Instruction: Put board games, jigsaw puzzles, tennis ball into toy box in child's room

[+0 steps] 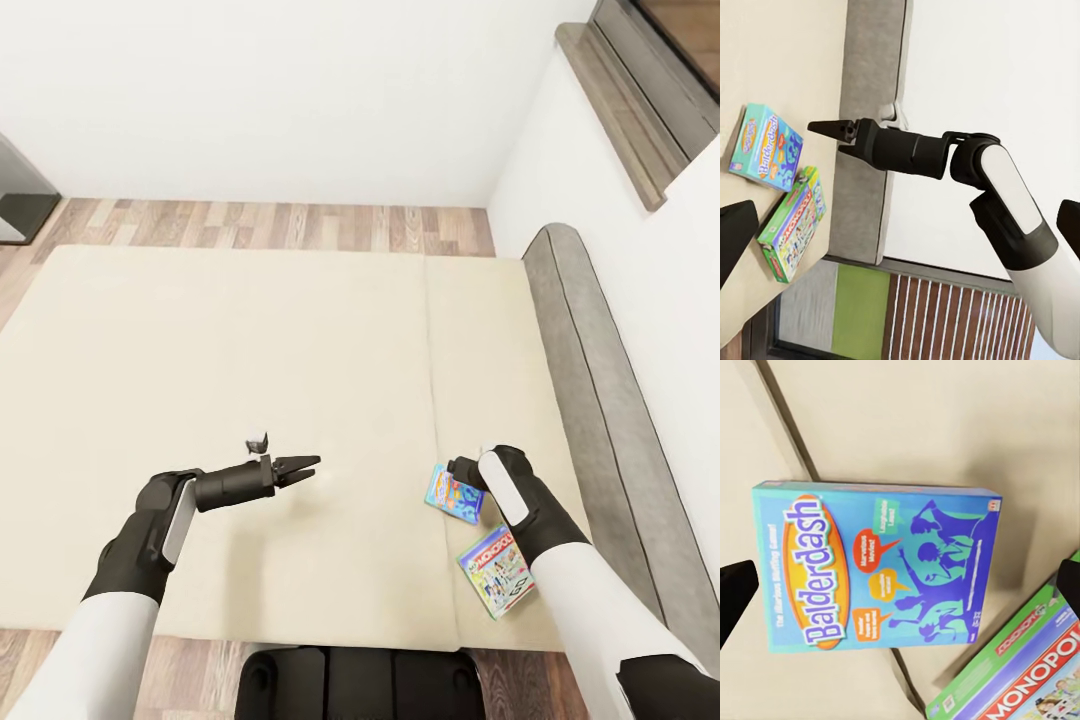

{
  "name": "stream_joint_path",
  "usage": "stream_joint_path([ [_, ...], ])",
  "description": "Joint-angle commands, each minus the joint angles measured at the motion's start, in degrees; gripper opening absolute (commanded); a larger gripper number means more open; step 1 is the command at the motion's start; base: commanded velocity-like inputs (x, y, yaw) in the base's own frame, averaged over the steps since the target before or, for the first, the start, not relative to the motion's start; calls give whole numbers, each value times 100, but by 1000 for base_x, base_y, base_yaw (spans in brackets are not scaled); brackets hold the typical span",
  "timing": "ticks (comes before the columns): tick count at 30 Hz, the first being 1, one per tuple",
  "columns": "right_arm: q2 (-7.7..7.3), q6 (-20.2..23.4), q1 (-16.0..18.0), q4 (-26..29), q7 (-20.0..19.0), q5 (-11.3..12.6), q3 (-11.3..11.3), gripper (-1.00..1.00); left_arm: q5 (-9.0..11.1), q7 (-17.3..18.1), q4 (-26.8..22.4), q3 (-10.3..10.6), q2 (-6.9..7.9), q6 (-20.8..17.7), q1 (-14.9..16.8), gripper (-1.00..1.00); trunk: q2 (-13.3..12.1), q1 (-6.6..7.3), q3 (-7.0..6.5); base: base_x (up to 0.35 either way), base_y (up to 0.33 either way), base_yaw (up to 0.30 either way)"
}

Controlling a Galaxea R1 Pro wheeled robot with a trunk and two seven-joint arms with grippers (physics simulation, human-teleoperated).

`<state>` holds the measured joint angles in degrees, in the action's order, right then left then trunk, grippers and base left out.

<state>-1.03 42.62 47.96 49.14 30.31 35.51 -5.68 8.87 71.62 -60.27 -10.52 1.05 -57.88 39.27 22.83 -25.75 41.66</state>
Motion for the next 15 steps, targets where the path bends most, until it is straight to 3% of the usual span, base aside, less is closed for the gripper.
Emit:
stream_joint_path([
  [1, -8, 8, 3, 7, 55, 60, -25, 100, 10, 10, -1, -2, 0, -39, 2, 100, 9, -3, 7, 0, 0, 0],
  [15, -3, 33, 3, -9, 61, 53, -17, 100, 10, 10, -2, -2, 1, -39, 2, 100, 9, -3, 10, 0, 0, 0],
])
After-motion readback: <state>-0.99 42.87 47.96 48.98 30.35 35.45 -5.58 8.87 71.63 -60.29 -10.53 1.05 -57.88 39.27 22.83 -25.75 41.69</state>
